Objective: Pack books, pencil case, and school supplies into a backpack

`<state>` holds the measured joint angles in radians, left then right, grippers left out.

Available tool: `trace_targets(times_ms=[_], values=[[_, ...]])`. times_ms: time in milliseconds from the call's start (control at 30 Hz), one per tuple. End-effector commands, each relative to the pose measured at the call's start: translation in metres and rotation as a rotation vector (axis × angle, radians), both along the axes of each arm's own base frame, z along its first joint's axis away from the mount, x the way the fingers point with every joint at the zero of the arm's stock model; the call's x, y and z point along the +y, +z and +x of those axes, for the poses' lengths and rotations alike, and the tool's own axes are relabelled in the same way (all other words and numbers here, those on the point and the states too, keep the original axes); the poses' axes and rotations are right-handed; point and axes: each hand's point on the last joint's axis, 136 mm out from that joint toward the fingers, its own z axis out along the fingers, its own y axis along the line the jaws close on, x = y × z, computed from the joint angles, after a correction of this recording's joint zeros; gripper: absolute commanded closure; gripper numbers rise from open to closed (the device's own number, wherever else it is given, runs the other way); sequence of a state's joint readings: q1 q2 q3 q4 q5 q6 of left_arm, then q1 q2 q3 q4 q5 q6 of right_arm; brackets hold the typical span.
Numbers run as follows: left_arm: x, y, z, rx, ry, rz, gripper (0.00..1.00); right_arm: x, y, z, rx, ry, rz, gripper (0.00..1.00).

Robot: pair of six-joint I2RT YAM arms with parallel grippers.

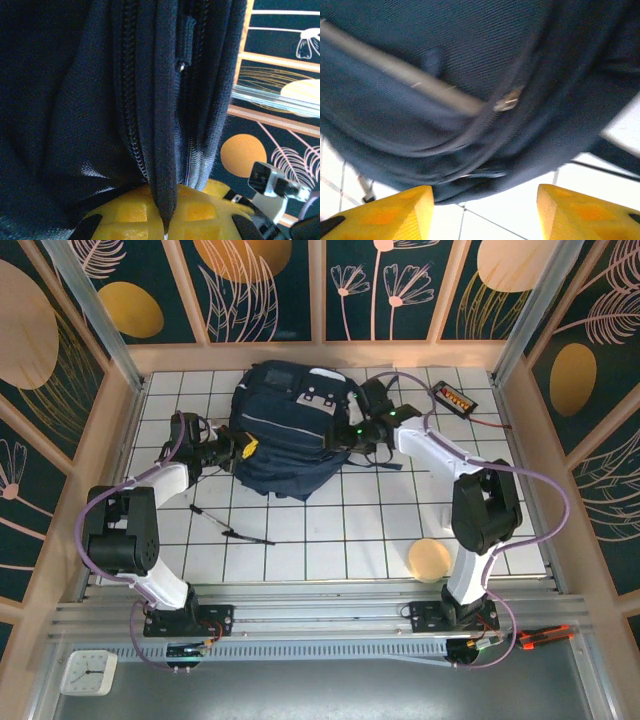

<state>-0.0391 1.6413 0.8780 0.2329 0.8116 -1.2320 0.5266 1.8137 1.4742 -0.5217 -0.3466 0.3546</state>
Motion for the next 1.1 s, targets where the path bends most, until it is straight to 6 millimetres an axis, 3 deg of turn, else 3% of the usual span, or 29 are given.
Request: trace_targets(times_ms=[0, 200, 433, 633, 800, 867, 1000, 1067], values=[[0.005, 0.018, 0.007, -0.072, -0.007, 0.024, 1.00, 0.018, -0.006, 0.000, 0.054, 0.004, 0.089, 0.42], [0.005, 0.010, 0.002, -0.056, -0.002, 0.015, 1.00, 0.018, -0.025, 0.017, 0.146, -0.076, 0.122, 0.43], [0.005, 0.009, -0.001, -0.052, -0.005, 0.017, 1.00, 0.011, -0.047, 0.022, 0.209, -0.121, 0.077, 0.43], [0.004, 0.004, -0.004, -0.043, -0.015, 0.018, 1.00, 0.031, -0.041, 0.036, 0.217, -0.133, 0.190, 0.44], [0.004, 0.000, -0.008, -0.034, -0.020, 0.016, 1.00, 0.053, -0.013, 0.044, 0.201, -0.134, 0.391, 0.44], [0.003, 0.000, -0.009, -0.034, -0.023, 0.014, 1.00, 0.059, -0.006, 0.046, 0.199, -0.134, 0.422, 0.50], [0.003, -0.001, -0.010, -0.035, -0.028, 0.012, 1.00, 0.063, 0.011, 0.048, 0.178, -0.156, 0.461, 0.89], [0.003, 0.000, -0.010, -0.038, -0.031, 0.015, 1.00, 0.062, 0.018, 0.049, 0.169, -0.172, 0.476, 1.00]])
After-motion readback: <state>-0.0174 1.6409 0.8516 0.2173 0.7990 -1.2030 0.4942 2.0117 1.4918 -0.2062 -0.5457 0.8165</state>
